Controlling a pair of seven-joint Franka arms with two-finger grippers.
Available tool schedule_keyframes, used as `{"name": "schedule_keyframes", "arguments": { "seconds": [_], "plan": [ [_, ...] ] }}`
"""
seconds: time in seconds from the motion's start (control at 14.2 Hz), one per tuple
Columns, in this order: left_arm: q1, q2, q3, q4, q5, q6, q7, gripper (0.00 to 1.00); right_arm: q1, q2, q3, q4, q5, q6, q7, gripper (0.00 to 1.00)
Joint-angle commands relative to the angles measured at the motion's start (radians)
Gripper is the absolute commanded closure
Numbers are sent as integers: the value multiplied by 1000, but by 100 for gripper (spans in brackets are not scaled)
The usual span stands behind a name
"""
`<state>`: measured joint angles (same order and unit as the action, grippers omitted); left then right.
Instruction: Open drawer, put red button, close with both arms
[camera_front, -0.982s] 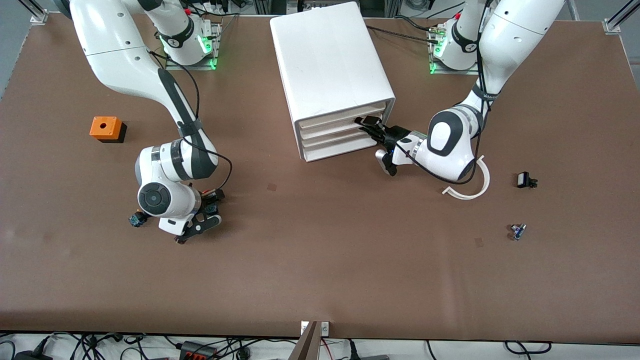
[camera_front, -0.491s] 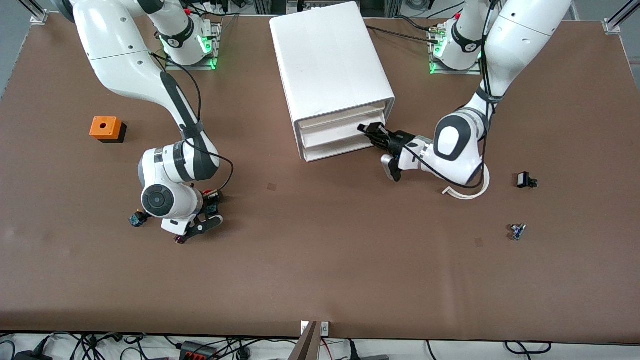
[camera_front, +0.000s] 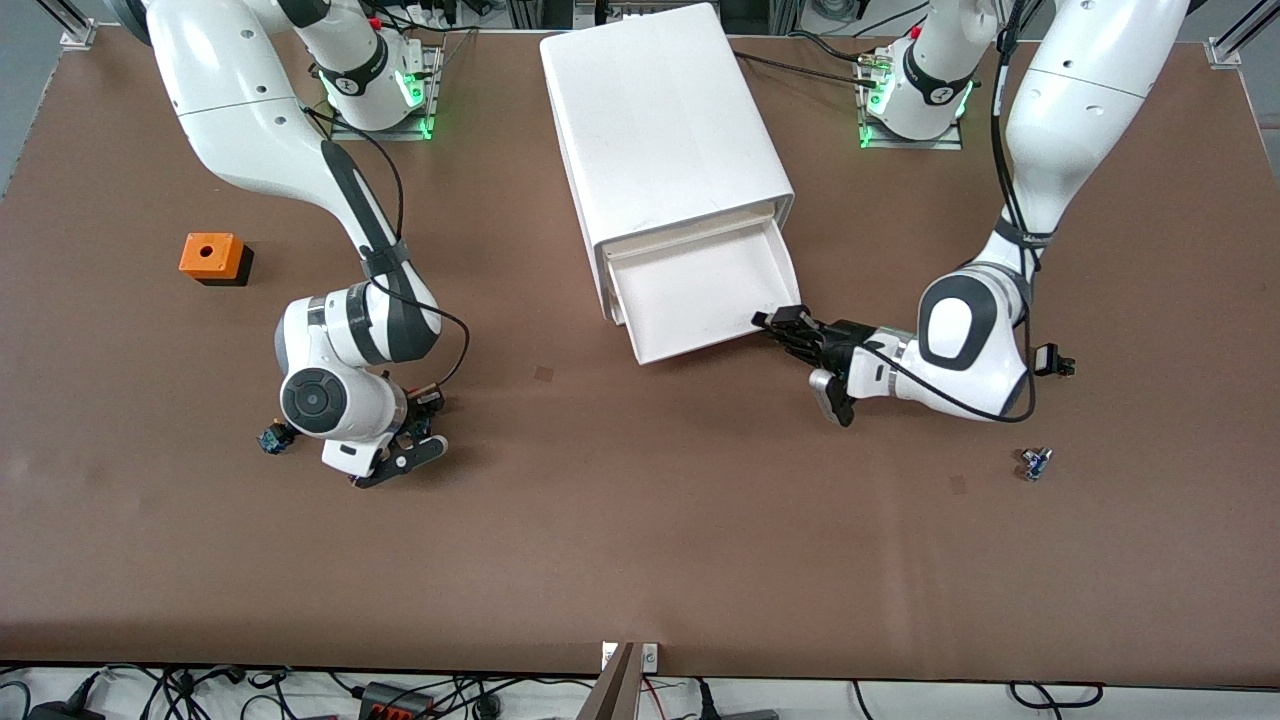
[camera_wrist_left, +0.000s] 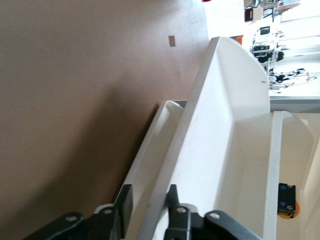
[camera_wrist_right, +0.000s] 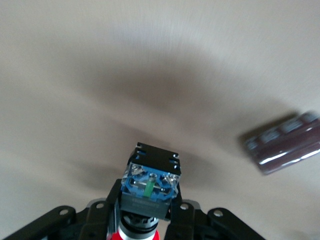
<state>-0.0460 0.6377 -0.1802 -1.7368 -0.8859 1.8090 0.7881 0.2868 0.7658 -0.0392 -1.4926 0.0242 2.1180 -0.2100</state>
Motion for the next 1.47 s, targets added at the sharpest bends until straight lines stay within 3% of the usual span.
{"name": "schedule_keyframes", "arguments": {
  "seconds": [0.0, 0.14, 0.56, 1.05, 1.12, 1.4],
  "plan": [
    [12, 5, 4, 39, 60, 6, -24, 0, 17, -34, 1, 72, 55, -24, -9, 100],
    [12, -21, 4, 63, 109, -20, -53, 0, 57, -52, -1, 126, 63, -56, -8, 100],
    [21, -21, 5, 350, 467, -316, -340, 0, 204, -121, -1, 273, 63, -251, 125, 100],
    [26, -141, 7, 397, 956, -373, -441, 0, 388, -149, 1, 351, 63, -322, 362, 100],
    [29, -145, 11, 439, 1002, -375, -440, 0, 406, -142, 1, 359, 63, -317, 363, 100],
    [104, -148, 7, 613, 1001, -439, -440, 0, 488, -112, -1, 373, 62, -265, 446, 100]
  ]
}}
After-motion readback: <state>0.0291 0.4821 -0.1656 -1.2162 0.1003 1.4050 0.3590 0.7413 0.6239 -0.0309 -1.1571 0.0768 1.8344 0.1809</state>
